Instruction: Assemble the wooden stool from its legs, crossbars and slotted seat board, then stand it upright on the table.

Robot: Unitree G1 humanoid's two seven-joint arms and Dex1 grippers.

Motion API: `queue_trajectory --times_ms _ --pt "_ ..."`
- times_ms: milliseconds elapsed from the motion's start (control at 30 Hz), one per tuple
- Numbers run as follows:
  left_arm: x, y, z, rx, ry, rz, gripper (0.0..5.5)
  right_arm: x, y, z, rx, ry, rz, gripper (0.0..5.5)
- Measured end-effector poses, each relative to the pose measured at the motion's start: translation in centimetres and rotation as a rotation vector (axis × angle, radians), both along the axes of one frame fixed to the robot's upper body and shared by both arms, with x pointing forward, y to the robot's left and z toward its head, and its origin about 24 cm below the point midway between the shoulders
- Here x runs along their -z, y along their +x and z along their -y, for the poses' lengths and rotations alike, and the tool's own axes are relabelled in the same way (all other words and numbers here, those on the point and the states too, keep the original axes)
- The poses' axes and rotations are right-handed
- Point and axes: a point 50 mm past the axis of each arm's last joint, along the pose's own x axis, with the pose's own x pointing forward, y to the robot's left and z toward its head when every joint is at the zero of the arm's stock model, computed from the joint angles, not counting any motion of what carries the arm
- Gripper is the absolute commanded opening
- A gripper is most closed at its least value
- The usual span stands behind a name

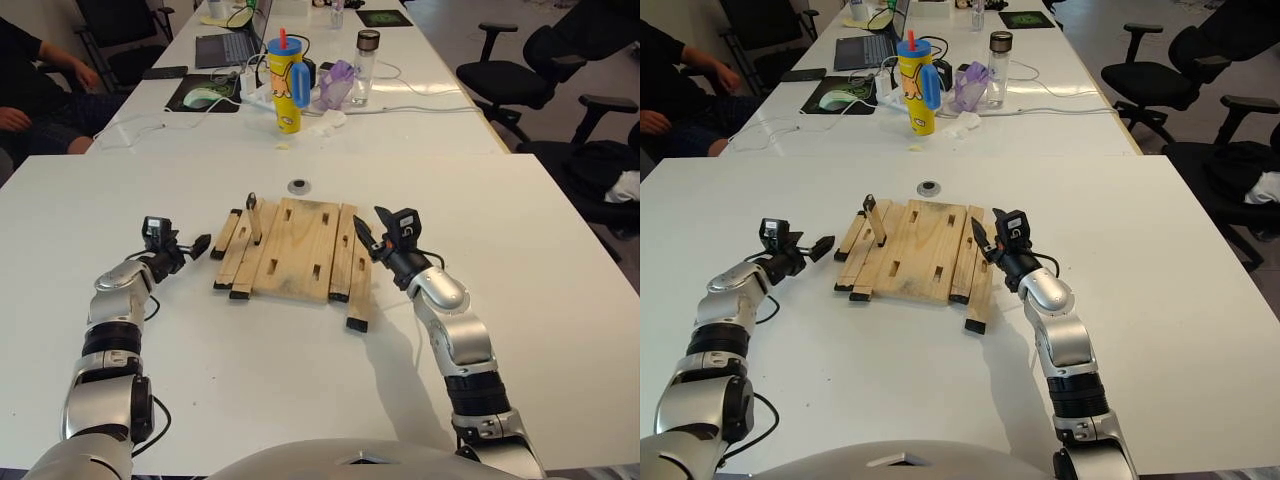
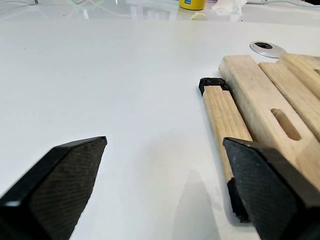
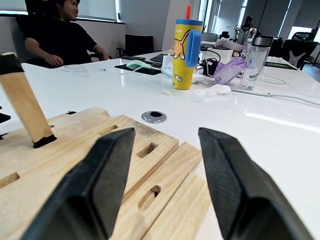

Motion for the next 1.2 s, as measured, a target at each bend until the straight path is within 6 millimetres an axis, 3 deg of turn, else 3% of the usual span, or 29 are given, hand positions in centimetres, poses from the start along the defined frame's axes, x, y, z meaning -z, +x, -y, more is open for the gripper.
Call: queue_trajectory --times_ms 533,833,1133,1200 --pt "0.8 0.2 2.4 0.118 0.02 -0.085 4.32 0.2 0.0 -0.3 -0.011 -0.002 -0.007 2.36" --pt "1.1 0.6 1.6 0.074 0.001 -0.136 3.07 0.5 0.1 -0.3 -0.01 -0.008 -0.021 2.36" --pt "0.8 0.6 2.2 0.116 0.009 -0.141 1.78 0.5 0.1 -0.3 -0.005 -0.009 -0.022 2.36" --pt "0.8 0.7 2.4 0.106 -0.009 -0.137 1.78 0.5 0.1 -0.2 -0.003 -0.008 -0.022 2.36"
